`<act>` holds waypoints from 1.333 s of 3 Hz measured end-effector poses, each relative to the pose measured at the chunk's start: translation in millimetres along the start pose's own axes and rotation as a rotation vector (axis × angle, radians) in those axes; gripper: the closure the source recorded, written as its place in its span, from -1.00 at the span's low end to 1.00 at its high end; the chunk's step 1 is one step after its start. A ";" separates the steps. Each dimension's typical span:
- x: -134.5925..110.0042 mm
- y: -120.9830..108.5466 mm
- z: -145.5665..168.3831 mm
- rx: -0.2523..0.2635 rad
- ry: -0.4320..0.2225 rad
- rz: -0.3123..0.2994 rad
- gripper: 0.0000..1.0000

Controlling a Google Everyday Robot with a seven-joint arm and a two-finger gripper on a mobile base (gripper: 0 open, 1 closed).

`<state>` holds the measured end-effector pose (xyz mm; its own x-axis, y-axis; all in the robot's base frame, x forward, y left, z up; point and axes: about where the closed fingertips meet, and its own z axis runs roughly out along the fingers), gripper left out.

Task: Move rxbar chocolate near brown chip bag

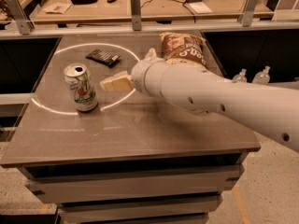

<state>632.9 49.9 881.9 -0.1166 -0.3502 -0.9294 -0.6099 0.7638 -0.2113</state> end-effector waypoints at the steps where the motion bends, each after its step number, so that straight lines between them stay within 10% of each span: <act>1: -22.7 -0.2 26.0 -0.014 -0.027 -0.046 -1.00; 4: -42.8 11.7 130.2 -0.058 -0.072 0.170 -1.00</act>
Offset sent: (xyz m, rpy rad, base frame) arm 0.0873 0.0902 0.0125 0.0299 0.0221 0.0534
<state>732.8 144.5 879.8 -0.1664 -0.1771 -0.9700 -0.6303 0.7756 -0.0334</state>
